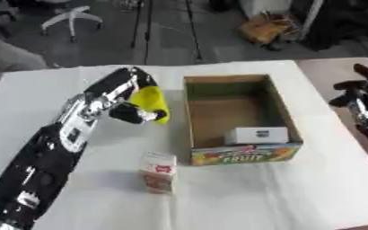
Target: Pick up objects on the table and place them in the box.
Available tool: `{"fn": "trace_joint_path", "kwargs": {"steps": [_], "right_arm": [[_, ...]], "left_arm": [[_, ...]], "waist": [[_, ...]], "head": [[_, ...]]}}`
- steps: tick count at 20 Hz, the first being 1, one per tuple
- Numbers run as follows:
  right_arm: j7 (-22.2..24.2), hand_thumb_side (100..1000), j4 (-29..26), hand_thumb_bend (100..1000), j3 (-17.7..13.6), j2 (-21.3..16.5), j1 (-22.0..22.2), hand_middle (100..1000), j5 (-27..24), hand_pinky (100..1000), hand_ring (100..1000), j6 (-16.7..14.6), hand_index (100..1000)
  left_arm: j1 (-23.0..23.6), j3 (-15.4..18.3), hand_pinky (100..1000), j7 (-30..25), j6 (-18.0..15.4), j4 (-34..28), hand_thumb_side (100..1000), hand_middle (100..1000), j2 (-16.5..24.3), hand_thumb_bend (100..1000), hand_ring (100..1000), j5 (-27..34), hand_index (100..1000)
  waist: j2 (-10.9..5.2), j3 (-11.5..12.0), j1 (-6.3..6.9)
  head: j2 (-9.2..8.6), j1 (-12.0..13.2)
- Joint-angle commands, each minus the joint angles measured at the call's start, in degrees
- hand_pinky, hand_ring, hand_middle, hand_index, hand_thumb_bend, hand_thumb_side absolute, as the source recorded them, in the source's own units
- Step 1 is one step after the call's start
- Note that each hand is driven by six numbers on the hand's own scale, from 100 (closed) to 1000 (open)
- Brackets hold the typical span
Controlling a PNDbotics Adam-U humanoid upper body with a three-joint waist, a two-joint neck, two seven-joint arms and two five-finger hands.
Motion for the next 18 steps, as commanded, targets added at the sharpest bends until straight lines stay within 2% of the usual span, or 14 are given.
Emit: {"fn": "trace_joint_path", "kwargs": {"steps": [1, 3, 7, 10, 11, 14, 16, 17, 18], "right_arm": [[0.1, 505, -0.9, 131, -0.1, -1.0, -0.7, 716, -0.3, 724, 628, 0.0, 1000], [0.2, 503, -0.9, 131, 0.0, -0.9, -0.8, 716, -0.3, 725, 628, 0.0, 1000], [0.3, 501, -0.9, 132, 0.2, -0.8, -0.9, 717, -0.5, 725, 629, 0.0, 1000], [0.4, 501, -1.0, 132, 0.4, -0.7, -1.0, 717, -0.6, 725, 629, -0.1, 1000], [0.5, 500, -1.0, 133, 0.5, -0.6, -1.1, 717, -0.6, 724, 630, -0.1, 1000], [0.6, 499, -1.0, 133, 0.7, -0.4, -1.3, 718, -0.7, 724, 630, 0.0, 1000], [0.7, 500, -1.0, 132, 0.9, -0.4, -1.3, 717, -0.8, 724, 630, 0.0, 1000], [0.8, 501, -0.9, 131, 1.0, -0.4, -1.4, 717, -0.8, 724, 629, 0.0, 1000], [0.8, 503, -0.9, 131, 1.0, -0.3, -1.4, 716, -0.8, 723, 629, 0.0, 1000]], "left_arm": [[-2.7, 0.8, 245, -0.3, 1.7, -1.3, 430, 288, -0.1, 346, 517, 3.4, 484], [-3.6, 0.9, 252, -0.5, 2.3, -0.9, 430, 293, -0.5, 354, 523, 5.5, 489], [-7.8, 0.7, 277, 0.8, 3.9, 3.2, 450, 314, -4.0, 370, 542, 9.5, 508], [-9.6, 0.2, 277, 1.4, 3.7, 6.1, 450, 314, -5.3, 370, 542, 11.8, 508], [-10.1, -0.1, 332, 1.4, 3.3, 6.7, 478, 339, -5.9, 374, 567, 12.3, 532], [-11.6, -0.3, 365, 1.1, 1.7, 9.3, 509, 364, -9.2, 386, 589, 12.1, 554], [-11.9, -0.5, 393, 0.7, 0.6, 11.3, 568, 393, -10.7, 371, 615, 10.8, 575], [-12.0, -0.6, 406, 0.3, 0.0, 12.2, 608, 408, -11.3, 354, 628, 10.0, 584], [-11.8, -0.5, 409, -0.3, -0.4, 13.1, 640, 408, -11.8, 300, 629, 9.2, 580]], "waist": [[-0.82, -0.1, -0.19], [-0.93, -0.4, -0.34], [-1.1, -1.0, -0.59], [-1.15, -1.3, -0.62], [-1.17, -1.7, -0.65], [-1.29, -2.5, -0.64], [-1.36, -2.9, -0.6], [-1.38, -3.1, -0.58], [-1.39, -3.3, -0.54]], "head": [[-0.3, 0.0], [-0.27, 0.3], [-0.23, 0.7], [-0.32, 0.9], [-0.35, 1.3], [-0.35, 1.7], [-0.36, 1.9], [-0.37, 1.9], [-0.39, 2.0]]}}
